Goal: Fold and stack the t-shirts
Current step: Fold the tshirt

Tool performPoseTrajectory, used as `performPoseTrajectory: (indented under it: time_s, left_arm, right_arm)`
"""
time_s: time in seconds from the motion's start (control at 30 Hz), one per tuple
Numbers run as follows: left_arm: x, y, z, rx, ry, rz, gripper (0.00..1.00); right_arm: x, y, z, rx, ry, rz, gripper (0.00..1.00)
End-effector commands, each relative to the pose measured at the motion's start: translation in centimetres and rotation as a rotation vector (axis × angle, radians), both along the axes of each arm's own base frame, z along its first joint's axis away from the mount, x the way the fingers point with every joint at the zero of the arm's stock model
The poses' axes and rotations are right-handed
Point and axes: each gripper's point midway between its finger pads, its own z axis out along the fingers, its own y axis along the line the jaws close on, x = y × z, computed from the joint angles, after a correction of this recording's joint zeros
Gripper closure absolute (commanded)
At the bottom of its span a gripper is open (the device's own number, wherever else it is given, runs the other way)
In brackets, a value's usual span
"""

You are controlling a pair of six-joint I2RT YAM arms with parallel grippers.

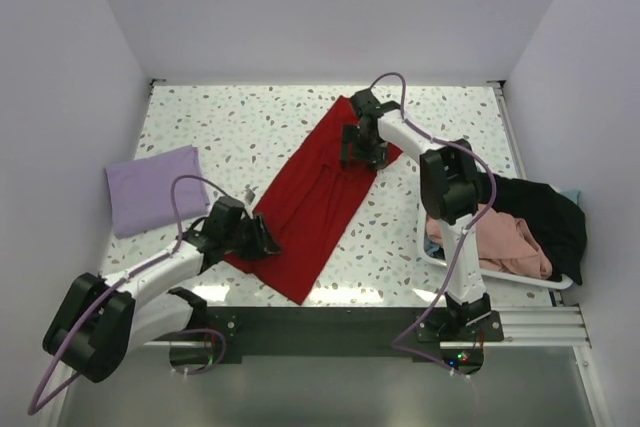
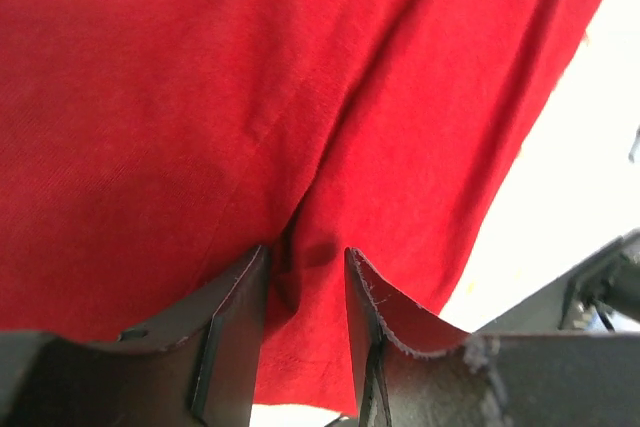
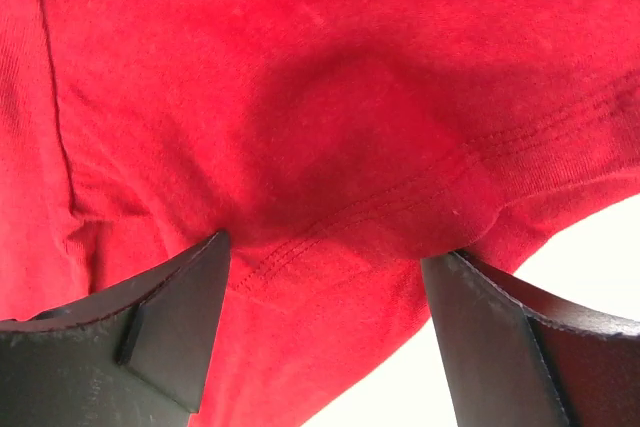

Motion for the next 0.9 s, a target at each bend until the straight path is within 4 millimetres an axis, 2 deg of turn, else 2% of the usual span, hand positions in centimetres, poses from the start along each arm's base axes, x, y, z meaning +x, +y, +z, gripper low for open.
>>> performPoseTrajectory:
  time_s: [0.0,0.13,0.2,0.27,0.3,0.33,0.37,0.47,0.67,0.7,0.73,0.8,0.87]
  left_arm:
    - [-2.1,-1.2,-1.3,-0.021,0.062,-0.029,0.59]
    - [-3.5,-3.8,-1.2,-0.047,0.089,-0.102,0.59]
    - [-3.3,-5.2,-0.6,-0.078,0.080,-0.119,0.59]
    - [-3.7,-6.5,-0.5,-0.092,0.098,-0.156,0.59]
    - [-3.2,-7.5,0.1,-0.123,0.080,-0.160,0.59]
    - [-3.5,-8.2,0.2,-0.132,0.084,-0.179,0.59]
    - [-3.4,-9.1,0.3,-0.143,0.097,-0.180,0.59]
    - [-3.2,-11.5,0.7,-0.170,0.088,-0.210,0.59]
    - [-3.8,-16.8,1.1,-0.214,0.104,-0.254,0.59]
    - [-3.4,-17.2,1.2,-0.215,0.100,-0.248,0.58]
    - [-3.5,-18.3,1.5,-0.219,0.091,-0.266,0.58]
    - [-3.3,-19.0,2.0,-0.207,0.071,-0.273,0.58]
    - [-2.3,-19.8,3.5,-0.209,0.021,-0.273,0.57]
  right_arm:
    - [0.9,-1.9,-1.4,-0.090,0.007,-0.014,0.20]
    - [2.0,-2.5,-1.9,-0.099,-0.003,-0.034,0.20]
    - [2.4,-2.8,-2.5,-0.100,0.004,-0.036,0.20]
    - [3.4,-2.5,-2.2,-0.093,-0.010,-0.027,0.20]
    - [3.5,-2.3,-2.2,-0.092,-0.006,-0.013,0.19]
    - [3.6,-2.2,-2.9,-0.095,0.008,-0.006,0.19]
    - [4.3,-1.9,-2.3,-0.088,-0.009,-0.002,0.19]
    - [5.1,-1.4,-2.3,-0.074,-0.018,0.013,0.19]
    - [5.9,-0.5,-2.4,-0.044,-0.030,0.029,0.19]
    - [5.9,-0.4,-2.4,-0.038,-0.031,0.031,0.19]
    - [6.0,-0.2,-2.2,-0.031,-0.033,0.034,0.19]
    - [6.2,0.1,-1.3,-0.010,-0.050,0.045,0.19]
    - [6.4,0.4,0.0,0.009,-0.072,0.058,0.19]
